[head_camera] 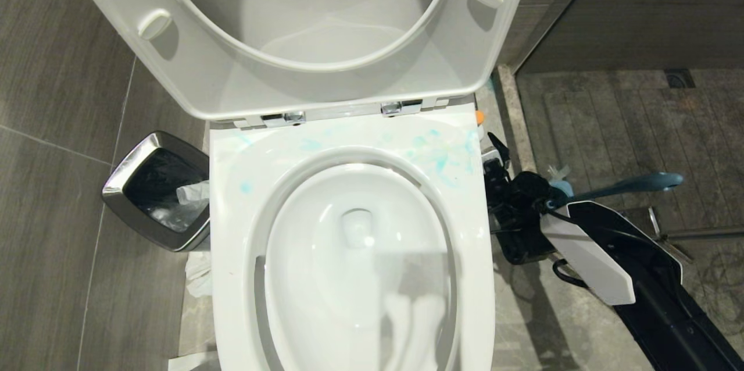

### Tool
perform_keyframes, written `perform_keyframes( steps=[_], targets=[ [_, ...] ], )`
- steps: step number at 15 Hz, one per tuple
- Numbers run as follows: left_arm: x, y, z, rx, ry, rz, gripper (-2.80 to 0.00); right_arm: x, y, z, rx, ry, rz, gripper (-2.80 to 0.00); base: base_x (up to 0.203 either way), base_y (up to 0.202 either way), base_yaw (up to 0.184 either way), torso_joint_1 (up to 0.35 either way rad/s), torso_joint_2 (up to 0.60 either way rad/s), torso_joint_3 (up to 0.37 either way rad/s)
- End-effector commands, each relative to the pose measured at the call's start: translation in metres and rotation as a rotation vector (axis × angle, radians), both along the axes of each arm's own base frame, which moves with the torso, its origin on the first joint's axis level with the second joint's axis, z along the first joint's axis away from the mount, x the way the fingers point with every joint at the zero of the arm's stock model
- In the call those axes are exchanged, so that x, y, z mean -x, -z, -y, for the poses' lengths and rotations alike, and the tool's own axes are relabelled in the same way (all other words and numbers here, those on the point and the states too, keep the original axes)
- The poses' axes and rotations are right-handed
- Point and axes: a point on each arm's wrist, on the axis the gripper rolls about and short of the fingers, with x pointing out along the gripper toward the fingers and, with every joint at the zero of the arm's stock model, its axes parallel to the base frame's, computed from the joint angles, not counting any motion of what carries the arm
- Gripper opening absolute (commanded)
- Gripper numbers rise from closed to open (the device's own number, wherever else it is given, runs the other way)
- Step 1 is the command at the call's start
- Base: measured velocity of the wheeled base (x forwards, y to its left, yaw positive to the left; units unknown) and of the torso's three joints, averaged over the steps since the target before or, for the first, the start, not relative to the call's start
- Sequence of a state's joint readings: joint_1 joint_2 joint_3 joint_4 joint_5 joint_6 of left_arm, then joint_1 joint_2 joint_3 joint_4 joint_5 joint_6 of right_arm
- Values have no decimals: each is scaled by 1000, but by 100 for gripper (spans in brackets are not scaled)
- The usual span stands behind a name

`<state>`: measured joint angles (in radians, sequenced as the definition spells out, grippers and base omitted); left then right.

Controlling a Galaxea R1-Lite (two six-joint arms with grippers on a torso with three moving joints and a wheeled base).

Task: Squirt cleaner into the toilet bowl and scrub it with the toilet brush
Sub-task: Pour in the cleaning agent

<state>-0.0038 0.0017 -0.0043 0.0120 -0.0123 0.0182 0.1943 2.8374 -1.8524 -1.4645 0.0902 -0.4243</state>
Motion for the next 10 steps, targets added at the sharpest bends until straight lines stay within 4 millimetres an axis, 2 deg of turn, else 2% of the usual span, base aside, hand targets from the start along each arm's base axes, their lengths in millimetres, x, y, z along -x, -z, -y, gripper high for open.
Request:
perform_keyframes(
  steps=[1,10],
  targets=[
    [0,0,0,0,0,-1,-280,-4,13,-1,1,0,7,0,0,0,0,0,0,0],
    [0,0,0,0,-1,-1,-280,-10,13,-2,6,4,15,0,0,0,0,0,0,0]
  ],
)
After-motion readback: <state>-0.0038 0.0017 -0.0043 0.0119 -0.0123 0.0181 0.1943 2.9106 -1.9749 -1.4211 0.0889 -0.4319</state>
